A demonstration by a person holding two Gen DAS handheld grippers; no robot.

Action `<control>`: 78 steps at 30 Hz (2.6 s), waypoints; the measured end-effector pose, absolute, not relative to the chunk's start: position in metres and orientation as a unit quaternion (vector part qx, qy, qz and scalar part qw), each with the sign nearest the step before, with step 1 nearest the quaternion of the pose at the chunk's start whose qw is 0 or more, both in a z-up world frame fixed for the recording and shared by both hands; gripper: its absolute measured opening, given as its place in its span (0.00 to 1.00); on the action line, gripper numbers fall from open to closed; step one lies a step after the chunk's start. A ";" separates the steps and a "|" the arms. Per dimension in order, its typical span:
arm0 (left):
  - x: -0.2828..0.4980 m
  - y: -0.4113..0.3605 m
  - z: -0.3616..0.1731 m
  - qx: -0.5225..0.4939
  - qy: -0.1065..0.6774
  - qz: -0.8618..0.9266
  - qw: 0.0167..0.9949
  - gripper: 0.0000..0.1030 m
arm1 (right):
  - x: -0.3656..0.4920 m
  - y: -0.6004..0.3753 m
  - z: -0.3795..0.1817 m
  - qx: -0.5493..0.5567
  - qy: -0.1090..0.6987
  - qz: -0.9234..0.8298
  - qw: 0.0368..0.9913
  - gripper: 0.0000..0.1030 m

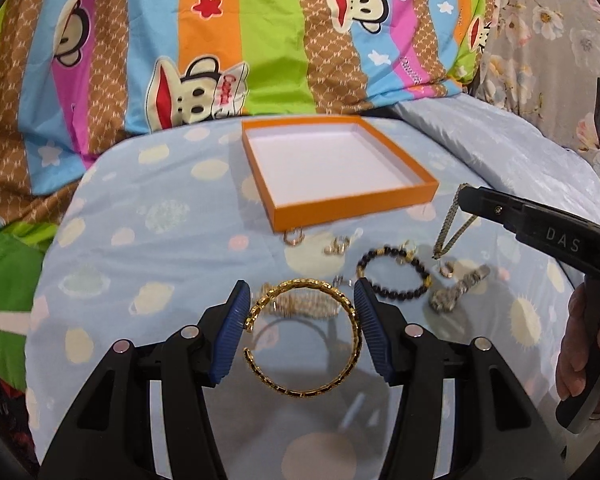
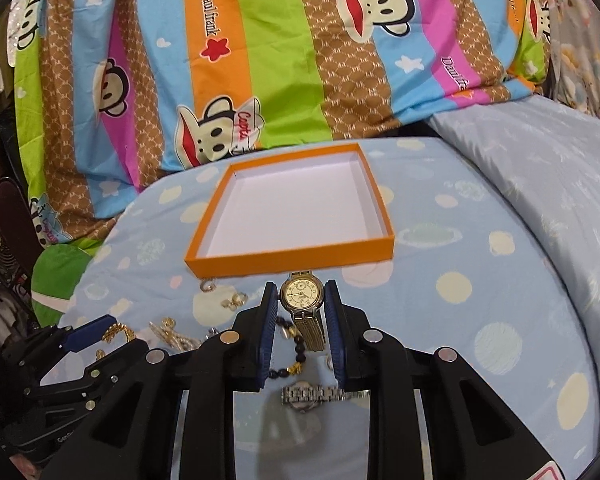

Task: Organize jewelry
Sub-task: 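Lower bangle into the orange box with left gripper while right gripper drops the watch, then open both grippers and withdraw them from the orange box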

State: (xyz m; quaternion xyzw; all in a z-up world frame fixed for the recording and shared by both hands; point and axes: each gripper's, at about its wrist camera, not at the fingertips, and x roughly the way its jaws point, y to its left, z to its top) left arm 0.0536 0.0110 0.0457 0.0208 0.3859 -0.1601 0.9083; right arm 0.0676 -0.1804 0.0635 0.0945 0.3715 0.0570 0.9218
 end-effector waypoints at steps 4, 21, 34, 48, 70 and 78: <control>0.085 0.003 0.063 0.023 0.368 -0.164 0.915 0.51 | 0.094 -0.185 0.078 0.089 0.362 0.063 0.926 0.22; 0.266 -0.055 0.047 0.018 0.377 -0.135 0.916 0.51 | 0.265 -0.210 0.060 0.112 0.368 0.065 0.921 0.22; 0.295 -0.063 0.017 0.019 0.411 -0.110 0.905 0.62 | 0.288 -0.208 0.007 0.094 0.413 0.053 0.904 0.24; 0.273 -0.037 0.015 0.034 0.383 -0.101 0.918 0.74 | 0.237 -0.212 -0.002 0.097 0.425 0.042 0.899 0.29; 0.250 -0.020 0.016 0.044 0.405 -0.098 0.908 0.74 | 0.180 -0.199 0.000 0.073 0.456 0.018 0.887 0.28; 0.201 0.008 0.071 0.010 0.359 -0.096 0.928 0.79 | 0.128 -0.211 0.034 0.101 0.388 0.025 0.916 0.35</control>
